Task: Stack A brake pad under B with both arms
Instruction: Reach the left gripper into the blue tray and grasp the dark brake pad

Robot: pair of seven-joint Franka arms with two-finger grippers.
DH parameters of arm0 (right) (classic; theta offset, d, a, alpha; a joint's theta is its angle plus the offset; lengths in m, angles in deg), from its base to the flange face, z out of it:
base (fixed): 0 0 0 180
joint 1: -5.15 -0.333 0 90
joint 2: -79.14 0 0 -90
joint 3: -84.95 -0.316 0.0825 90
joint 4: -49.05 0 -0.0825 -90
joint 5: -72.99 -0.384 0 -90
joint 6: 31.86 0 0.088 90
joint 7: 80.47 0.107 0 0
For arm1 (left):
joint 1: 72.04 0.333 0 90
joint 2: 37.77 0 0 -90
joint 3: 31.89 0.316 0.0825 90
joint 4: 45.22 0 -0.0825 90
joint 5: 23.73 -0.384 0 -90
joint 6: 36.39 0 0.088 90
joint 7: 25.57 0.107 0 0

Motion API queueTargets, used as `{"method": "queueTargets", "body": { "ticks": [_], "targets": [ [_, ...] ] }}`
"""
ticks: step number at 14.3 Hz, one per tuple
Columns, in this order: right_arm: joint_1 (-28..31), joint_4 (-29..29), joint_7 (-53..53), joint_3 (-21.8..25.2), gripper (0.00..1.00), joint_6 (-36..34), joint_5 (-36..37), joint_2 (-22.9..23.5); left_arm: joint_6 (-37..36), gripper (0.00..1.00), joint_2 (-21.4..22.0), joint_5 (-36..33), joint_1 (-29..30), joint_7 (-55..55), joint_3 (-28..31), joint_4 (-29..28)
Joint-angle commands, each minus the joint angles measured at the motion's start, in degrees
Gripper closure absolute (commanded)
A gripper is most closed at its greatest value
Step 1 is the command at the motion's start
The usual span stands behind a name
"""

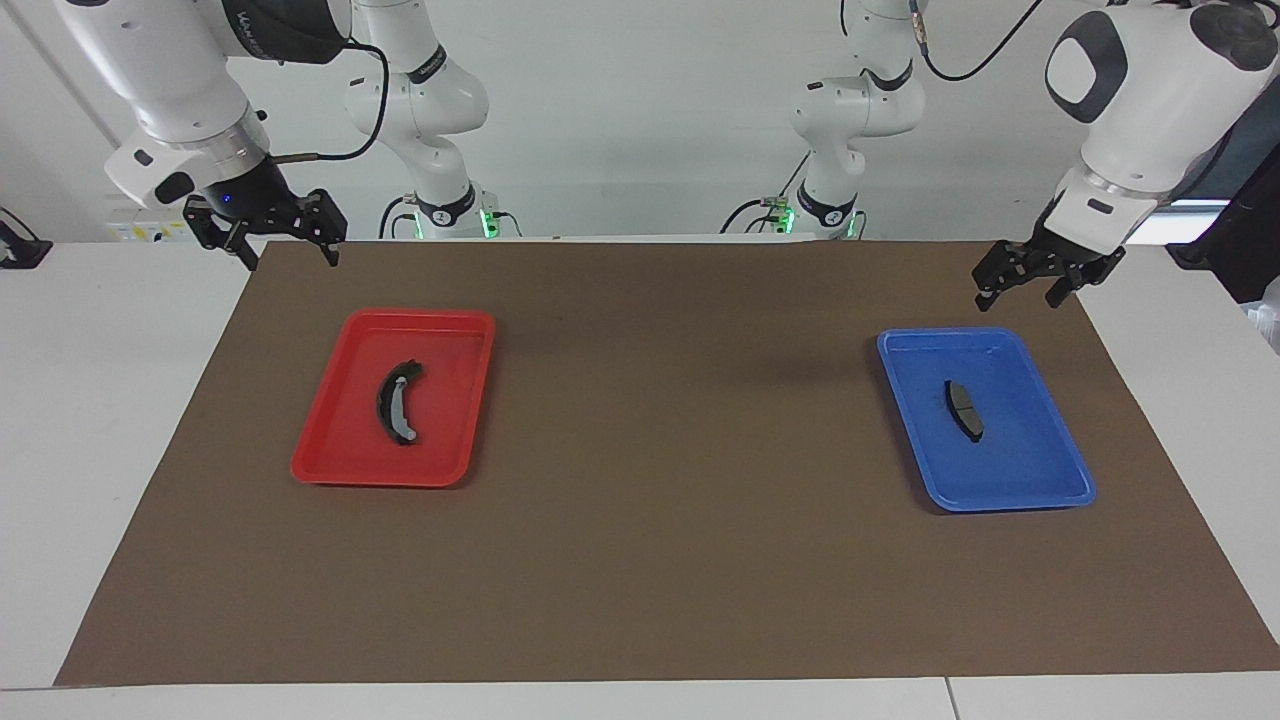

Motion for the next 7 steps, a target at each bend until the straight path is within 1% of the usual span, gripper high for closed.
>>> {"method": "queueTargets", "body": {
  "ticks": [1,3,7],
  "targets": [
    [0.2,0.8,0.8,-0.2,0.0,0.4,-0.4,-0.5,8.3,0.0,1.1,-0.8,1.5,2.3,0.2,-7.9],
    [0.2,0.8,0.8,-0.2,0.0,0.4,-0.4,-0.5,13.1,0.0,-0.5,-0.8,2.3,3.8,0.2,-11.3],
    [0.2,0.8,0.8,-0.2,0.0,0.4,-0.4,-0.5,22.2,0.0,-5.4,-0.9,3.8,4.5,0.3,-15.8]
  ]
}}
